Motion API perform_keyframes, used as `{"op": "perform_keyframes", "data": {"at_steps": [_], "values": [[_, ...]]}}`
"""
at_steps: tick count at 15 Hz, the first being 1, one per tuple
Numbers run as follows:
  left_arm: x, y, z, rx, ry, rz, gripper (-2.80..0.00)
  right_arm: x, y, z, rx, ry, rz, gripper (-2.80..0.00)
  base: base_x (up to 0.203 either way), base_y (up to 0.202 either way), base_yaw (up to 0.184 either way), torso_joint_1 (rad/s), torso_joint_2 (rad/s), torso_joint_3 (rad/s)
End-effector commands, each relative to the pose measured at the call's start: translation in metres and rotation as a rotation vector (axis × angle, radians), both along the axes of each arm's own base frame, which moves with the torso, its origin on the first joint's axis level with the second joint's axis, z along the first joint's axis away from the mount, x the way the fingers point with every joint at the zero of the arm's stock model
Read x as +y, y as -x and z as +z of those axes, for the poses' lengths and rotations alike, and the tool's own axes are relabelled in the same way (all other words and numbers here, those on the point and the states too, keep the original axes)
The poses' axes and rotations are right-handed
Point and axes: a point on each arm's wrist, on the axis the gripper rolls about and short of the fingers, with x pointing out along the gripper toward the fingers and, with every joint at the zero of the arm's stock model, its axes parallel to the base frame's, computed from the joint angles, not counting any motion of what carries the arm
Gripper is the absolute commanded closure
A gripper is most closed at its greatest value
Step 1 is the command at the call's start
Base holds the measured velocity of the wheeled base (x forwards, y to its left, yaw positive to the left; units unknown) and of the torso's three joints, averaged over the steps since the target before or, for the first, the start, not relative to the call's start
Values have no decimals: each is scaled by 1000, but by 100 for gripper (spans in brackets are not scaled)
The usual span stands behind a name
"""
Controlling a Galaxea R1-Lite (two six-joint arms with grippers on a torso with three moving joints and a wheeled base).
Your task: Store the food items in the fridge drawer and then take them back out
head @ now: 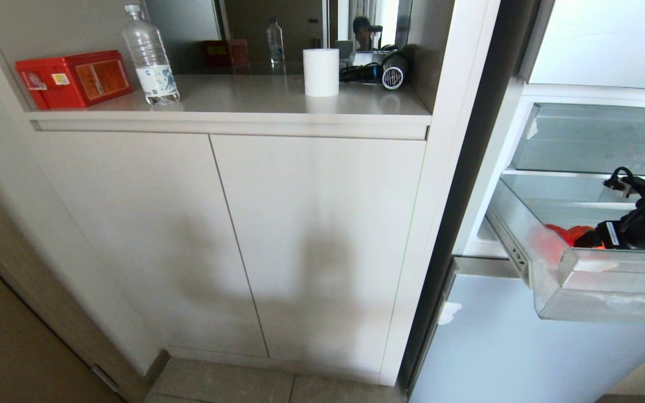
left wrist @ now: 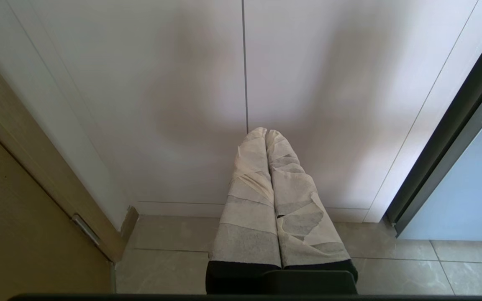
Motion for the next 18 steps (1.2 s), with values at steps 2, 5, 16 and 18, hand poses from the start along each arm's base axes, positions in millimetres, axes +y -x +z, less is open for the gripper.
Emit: {"op": "perform_keyframes", "data": {"at_steps": [2,5,16,18], "values": [[0,0,0,0,0,1,0,-1,-3,-6,13,-6,3,-280,0,0,0,0,0,0],[0,0,0,0,0,1,0,-3,-7,-8,15,-1,-2,-280,0,0,0,0,0,0],[0,0,0,0,0,1,0,-4,-11,-9,11,1,-1,0,0,0,0,0,0,0],[0,0,0,0,0,1,0,-4,-10,-7,5,3,-3,0,0,0,0,0,0,0]]}}
